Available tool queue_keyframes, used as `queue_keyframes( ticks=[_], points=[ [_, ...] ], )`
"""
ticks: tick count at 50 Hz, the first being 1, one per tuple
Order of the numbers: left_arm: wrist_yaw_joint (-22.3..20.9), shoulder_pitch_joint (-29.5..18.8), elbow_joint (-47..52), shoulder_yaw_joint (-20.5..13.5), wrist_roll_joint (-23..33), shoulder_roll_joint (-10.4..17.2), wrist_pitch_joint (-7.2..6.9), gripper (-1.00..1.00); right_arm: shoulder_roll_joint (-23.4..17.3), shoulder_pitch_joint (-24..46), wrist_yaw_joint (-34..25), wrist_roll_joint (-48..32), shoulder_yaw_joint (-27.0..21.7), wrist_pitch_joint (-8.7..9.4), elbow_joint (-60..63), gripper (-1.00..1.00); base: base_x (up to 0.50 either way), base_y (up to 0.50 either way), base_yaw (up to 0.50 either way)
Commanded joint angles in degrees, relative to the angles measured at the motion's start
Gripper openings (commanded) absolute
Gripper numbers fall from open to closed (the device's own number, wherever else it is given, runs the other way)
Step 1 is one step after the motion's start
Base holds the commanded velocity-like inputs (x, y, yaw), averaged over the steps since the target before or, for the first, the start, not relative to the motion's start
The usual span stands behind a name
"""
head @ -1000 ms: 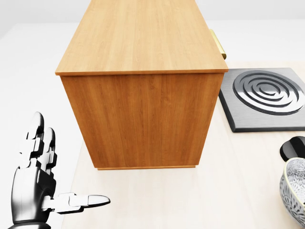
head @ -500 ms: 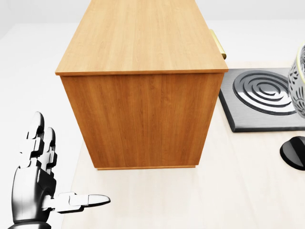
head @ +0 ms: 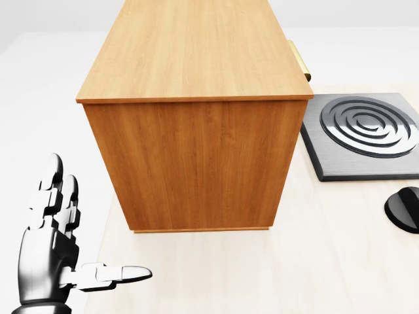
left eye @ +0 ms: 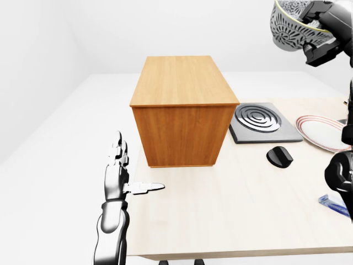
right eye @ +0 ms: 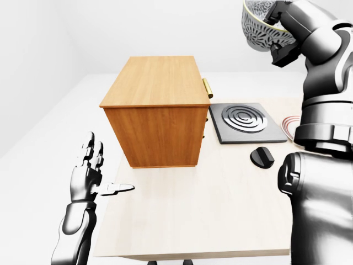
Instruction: Put the bowl on the top of the cabinet.
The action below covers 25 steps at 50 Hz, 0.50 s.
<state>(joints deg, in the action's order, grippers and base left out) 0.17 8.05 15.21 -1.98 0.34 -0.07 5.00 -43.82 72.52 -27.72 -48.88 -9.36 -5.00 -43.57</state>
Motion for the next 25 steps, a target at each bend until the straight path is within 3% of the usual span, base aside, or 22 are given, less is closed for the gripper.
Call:
queue_keyframes(
  ticks=[1, 10, 25],
  points=[
    [-0.3, -0.2, -0.4, 0.0, -0.2, 0.1, 0.00, 1.00, 1.8, 27.9, 11.9, -12.3, 6.8, 0.00, -31.3, -1.00, 0.00, 0.00, 0.00],
    [-0.6, -0.1, 0.3, 0.3, -0.3, 0.0, 0.00, 1.00, 5.9, 32.4, 18.5, -18.4, 6.8, 0.00, -33.9, -1.00, 0.00, 0.00, 0.00],
    [-1.1, 0.0, -0.8, 0.3, -0.9, 0.1, 0.00, 1.00, 13.8, 33.2, 22.4, -22.6, 5.5, 0.00, -34.5, -1.00, 0.00, 0.00, 0.00]
  ],
)
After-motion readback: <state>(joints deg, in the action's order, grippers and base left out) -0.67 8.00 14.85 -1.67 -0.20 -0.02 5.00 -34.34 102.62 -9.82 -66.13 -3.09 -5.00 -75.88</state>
